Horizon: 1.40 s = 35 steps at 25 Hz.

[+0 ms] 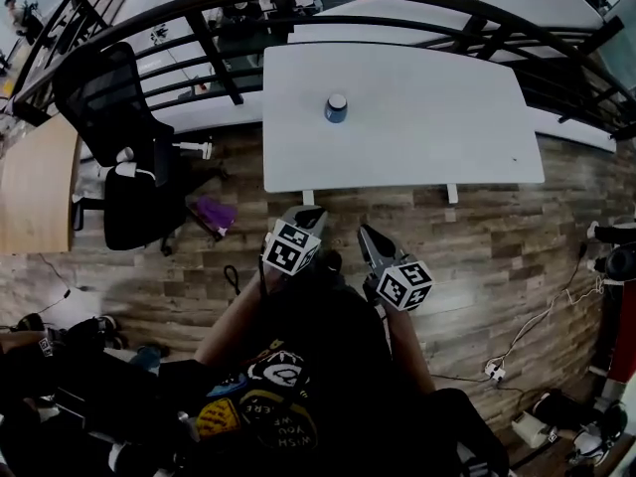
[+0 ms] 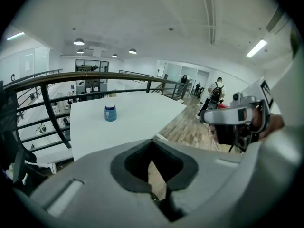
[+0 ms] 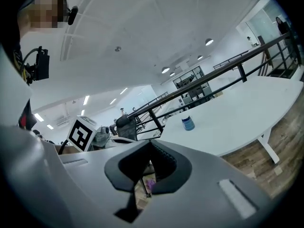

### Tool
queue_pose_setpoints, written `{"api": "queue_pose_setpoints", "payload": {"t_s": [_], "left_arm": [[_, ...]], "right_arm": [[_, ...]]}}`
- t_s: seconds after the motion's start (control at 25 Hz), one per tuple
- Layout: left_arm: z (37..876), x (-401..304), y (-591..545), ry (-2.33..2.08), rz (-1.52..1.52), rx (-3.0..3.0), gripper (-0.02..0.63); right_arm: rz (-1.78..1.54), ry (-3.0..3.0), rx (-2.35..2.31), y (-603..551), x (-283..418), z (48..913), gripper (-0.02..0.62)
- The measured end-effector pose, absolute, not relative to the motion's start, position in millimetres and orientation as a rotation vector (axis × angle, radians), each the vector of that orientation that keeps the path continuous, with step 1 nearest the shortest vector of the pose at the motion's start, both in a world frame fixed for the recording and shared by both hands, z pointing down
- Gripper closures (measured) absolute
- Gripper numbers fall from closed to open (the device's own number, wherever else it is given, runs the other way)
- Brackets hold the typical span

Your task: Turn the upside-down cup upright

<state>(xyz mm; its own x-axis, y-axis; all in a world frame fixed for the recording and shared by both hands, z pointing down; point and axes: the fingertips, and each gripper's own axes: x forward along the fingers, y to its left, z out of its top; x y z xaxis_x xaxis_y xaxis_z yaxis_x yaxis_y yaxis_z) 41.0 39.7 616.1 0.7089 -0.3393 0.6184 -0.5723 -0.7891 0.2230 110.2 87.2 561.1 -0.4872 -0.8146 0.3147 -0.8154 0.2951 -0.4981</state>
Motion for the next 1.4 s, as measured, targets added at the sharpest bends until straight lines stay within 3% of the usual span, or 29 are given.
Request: {"api": "queue_pose_setpoints", "payload": {"t_s": [0.36, 0.6, 0.68, 0.92, 1.08, 1.24, 1.4], "left_arm": [[639.1, 74.6, -8.4, -0.716, 0.866, 2.457, 0.601], [667.4, 95.7, -114.0, -0.692, 0.894, 2.445, 0.596], [685.6, 107.0, -153.6, -0.664, 0.949, 2.424, 0.506], [727.4, 122.6, -272.1, -0.79, 1.095, 2.465, 0.374], [750.8, 137.6, -311.9, -0.827, 1.132, 2.499, 0.251], [774.8, 154.8, -324.4, -0.788, 1.158, 2.531, 0.224], [774.2, 168.1, -337.0, -0.78, 1.102, 2.565, 0.259]], "right_arm": [[1.077, -2.519, 1.542, 21.7, 140.2, 586.8, 0.595], [1.102, -2.465, 1.548, -42.6, 149.5, 598.1, 0.594], [1.11, -2.435, 1.558, -65.7, 156.6, 603.3, 0.595], [1.124, -2.371, 1.573, -134.1, 161.8, 624.3, 0.595], [1.125, -2.349, 1.575, -163.6, 159.0, 641.2, 0.595], [1.164, -2.323, 1.543, -179.3, 156.0, 661.8, 0.594], [1.165, -2.33, 1.491, -197.6, 161.0, 677.2, 0.594]]}}
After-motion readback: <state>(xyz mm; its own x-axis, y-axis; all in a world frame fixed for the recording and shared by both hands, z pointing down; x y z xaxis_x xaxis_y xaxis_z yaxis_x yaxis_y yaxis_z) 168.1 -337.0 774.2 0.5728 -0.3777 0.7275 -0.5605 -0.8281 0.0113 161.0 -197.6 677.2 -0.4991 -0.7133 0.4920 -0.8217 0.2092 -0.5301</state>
